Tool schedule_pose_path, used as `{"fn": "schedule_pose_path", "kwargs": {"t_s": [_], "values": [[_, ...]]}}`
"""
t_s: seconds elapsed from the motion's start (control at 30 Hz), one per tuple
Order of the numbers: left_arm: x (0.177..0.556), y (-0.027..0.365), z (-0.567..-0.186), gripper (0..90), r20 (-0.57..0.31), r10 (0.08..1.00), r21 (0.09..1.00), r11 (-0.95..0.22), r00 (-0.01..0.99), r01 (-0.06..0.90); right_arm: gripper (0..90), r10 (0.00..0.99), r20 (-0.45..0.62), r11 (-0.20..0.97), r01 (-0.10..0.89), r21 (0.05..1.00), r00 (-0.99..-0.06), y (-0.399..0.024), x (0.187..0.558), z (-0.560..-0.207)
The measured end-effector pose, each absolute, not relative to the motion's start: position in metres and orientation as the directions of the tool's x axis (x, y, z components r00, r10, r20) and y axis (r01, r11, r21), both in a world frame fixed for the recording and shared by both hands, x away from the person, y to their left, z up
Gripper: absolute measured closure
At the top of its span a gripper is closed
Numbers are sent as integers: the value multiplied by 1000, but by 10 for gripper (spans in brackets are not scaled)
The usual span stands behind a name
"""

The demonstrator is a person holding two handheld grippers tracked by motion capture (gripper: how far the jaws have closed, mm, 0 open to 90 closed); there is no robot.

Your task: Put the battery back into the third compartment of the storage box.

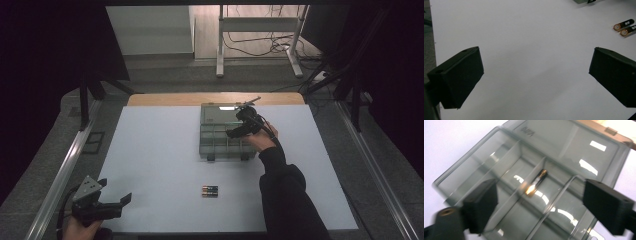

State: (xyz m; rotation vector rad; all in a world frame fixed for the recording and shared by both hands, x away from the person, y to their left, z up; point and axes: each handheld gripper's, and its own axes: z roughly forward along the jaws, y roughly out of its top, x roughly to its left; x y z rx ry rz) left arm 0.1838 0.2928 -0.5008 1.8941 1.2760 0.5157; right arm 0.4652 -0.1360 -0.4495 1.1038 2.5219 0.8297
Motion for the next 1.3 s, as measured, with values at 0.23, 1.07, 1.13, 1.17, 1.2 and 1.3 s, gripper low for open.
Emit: {"fn": "schedule_pose_path", "kwargs": {"t_s": [0.23, 1.07, 1.13, 1.17, 1.2, 1.3], "values": [[184, 293, -501, 0, -87, 907, 782, -194, 411, 593, 0, 686, -42, 608, 540, 583, -727, -133, 441, -442], [184, 293, -501, 0, -86, 910, 783, -190, 406, 592, 3, 636, -15, 624, 502, 599, -772, -121, 383, -448], [184, 293, -501, 0, -86, 910, 784, -190, 406, 591, 2, 645, -9, 623, 519, 585, -764, -120, 379, -450], [184, 293, -501, 0, -86, 910, 784, -190, 406, 591, 4, 643, -5, 624, 520, 583, -766, -120, 377, -451], [184, 293, -501, 0, -85, 910, 783, -191, 406, 591, 3, 642, 8, 620, 526, 582, -767, -120, 374, -452], [184, 292, -500, 0, -84, 910, 783, -191, 405, 592, 20, 626, 5, 638, 517, 570, -779, -119, 367, -456]]}}
